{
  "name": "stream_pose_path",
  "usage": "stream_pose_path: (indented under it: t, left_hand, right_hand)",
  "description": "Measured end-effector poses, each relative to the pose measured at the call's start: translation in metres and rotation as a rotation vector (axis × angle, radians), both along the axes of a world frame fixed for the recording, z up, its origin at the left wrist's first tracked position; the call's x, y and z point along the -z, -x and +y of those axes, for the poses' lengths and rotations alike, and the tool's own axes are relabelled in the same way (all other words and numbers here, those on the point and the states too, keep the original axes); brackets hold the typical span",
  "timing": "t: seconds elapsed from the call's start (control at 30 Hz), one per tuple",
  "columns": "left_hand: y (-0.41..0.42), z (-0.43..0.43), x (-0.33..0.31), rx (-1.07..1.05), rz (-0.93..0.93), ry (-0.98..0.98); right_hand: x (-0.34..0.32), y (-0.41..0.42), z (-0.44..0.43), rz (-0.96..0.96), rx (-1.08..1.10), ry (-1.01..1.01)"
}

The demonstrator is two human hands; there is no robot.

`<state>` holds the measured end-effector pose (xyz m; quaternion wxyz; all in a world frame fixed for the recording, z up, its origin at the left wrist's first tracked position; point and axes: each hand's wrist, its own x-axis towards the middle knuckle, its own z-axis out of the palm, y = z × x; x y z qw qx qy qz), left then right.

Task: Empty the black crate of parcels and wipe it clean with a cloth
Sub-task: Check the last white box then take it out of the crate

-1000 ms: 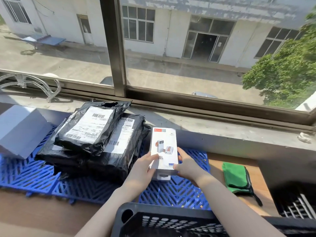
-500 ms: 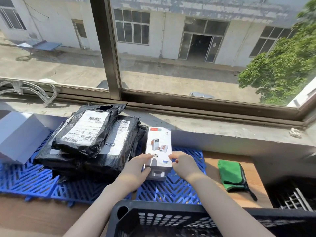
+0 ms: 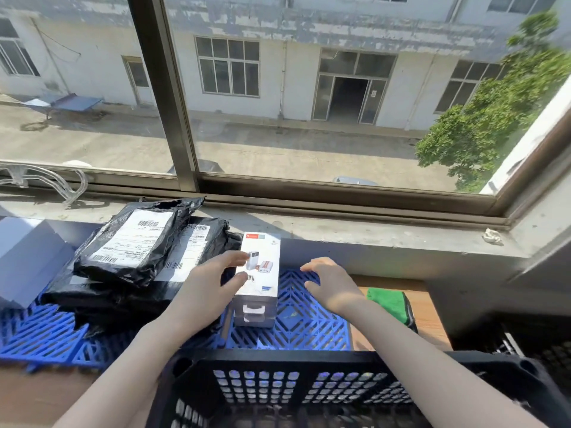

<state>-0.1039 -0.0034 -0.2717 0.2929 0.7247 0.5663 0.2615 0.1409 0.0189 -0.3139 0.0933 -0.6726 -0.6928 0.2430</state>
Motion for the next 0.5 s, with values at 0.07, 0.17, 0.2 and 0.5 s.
stream_pose_path:
  t: [0.07, 0.17, 0.2, 0.5]
  left_hand:
    - [-0.024, -0.013, -0.015, 0.059, -0.002, -0.061]
    - [-0.073, -0.034, -0.024, 0.171, 0.016, -0.097]
    - [-0.092, -0.039, -0.023, 0.205, 0.036, -0.110]
    - [-0.266, -0.063, -0.002, 0.303, 0.106, -0.090]
  right_hand:
    - [-0.009, -0.028, -0.005, -0.038, 0.000, 0.006]
    - [-0.018, -0.072, -0.013, -0.065, 0.022, 0.015]
    - [-0.019, -0.087, -0.016, -0.072, 0.027, 0.019]
    - [-0.016, -0.229, -0.046, -0.072, -0.002, 0.142]
